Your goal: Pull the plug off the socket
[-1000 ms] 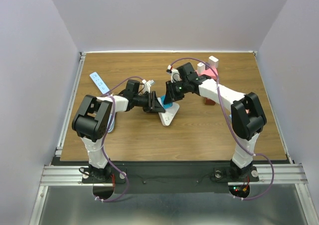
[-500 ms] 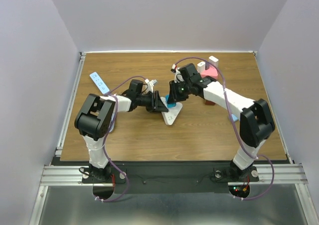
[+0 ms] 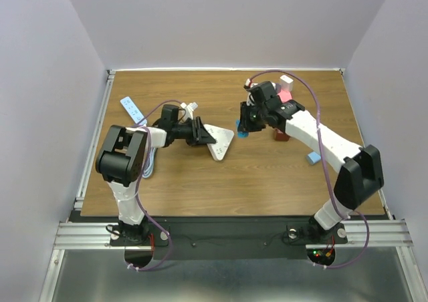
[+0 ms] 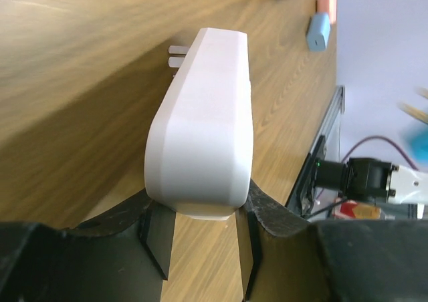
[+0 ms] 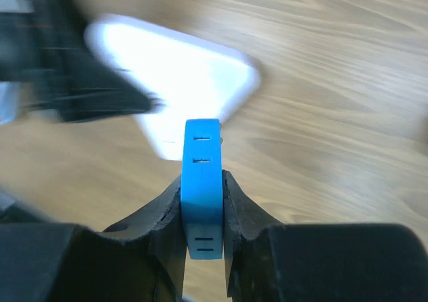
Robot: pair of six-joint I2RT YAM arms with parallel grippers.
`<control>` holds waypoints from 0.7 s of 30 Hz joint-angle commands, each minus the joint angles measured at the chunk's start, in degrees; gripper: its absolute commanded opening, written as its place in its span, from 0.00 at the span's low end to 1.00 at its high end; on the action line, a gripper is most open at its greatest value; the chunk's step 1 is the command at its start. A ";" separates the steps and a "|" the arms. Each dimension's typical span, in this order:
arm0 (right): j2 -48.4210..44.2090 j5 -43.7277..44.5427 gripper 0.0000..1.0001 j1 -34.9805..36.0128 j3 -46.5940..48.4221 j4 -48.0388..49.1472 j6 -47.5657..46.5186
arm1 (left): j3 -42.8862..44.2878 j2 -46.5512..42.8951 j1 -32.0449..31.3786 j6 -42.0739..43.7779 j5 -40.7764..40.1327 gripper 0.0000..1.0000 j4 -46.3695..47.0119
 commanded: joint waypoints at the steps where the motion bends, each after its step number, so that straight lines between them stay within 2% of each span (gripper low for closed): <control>1: 5.66 16.02 0.00 -1.68 1.61 -4.50 1.77 | -2.43 -2.38 6.37 2.31 -13.96 0.00 -5.79; 4: 10.33 28.73 0.00 -2.29 4.69 -6.69 4.57 | -1.91 -5.62 9.45 3.63 -15.18 0.00 -8.85; 7: 14.11 34.91 0.00 -3.70 7.14 -9.59 7.39 | -2.17 -7.74 12.43 4.16 -15.54 0.00 -9.92; 12: 18.68 40.38 0.00 -9.05 7.60 -14.42 11.08 | -1.29 -10.47 15.43 5.21 -14.22 0.00 -11.59; 18: 20.27 43.10 0.00 -18.37 3.21 -16.36 13.89 | -0.15 -11.00 17.01 6.44 -13.43 0.00 -13.18; 21: 20.18 44.86 0.00 -22.77 0.84 -16.98 15.03 | -0.23 -10.12 20.08 6.71 -13.43 0.00 -13.35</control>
